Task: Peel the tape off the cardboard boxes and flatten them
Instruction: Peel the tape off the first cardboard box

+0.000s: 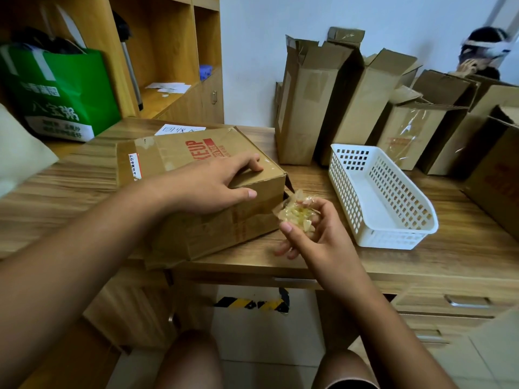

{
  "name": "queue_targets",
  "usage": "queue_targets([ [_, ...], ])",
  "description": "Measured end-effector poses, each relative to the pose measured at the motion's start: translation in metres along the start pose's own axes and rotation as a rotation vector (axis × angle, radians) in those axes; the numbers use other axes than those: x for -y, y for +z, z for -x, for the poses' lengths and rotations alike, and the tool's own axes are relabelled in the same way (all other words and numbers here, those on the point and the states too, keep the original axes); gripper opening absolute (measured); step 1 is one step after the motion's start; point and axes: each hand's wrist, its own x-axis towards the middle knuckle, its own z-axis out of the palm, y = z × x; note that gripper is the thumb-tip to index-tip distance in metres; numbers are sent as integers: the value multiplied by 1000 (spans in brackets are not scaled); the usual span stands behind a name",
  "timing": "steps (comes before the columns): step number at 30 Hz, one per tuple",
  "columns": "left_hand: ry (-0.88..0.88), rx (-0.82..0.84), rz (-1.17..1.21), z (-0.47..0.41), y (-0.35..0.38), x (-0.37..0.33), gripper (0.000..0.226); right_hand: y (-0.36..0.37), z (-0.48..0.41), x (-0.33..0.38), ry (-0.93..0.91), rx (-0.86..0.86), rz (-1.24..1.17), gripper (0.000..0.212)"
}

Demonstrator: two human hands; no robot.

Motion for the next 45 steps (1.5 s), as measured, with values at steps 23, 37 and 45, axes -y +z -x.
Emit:
queue_targets([
  [23,20,56,24,7,-4,-4,42,-118,-66,48,-147,-214,794,18],
  [37,85,66,37,14,-3,-5,43,-159,-152,1,194,-132,1075,15],
  [45,86,61,51,12,-3,-5,46,-149,-157,-22,331,-24,1203,22],
])
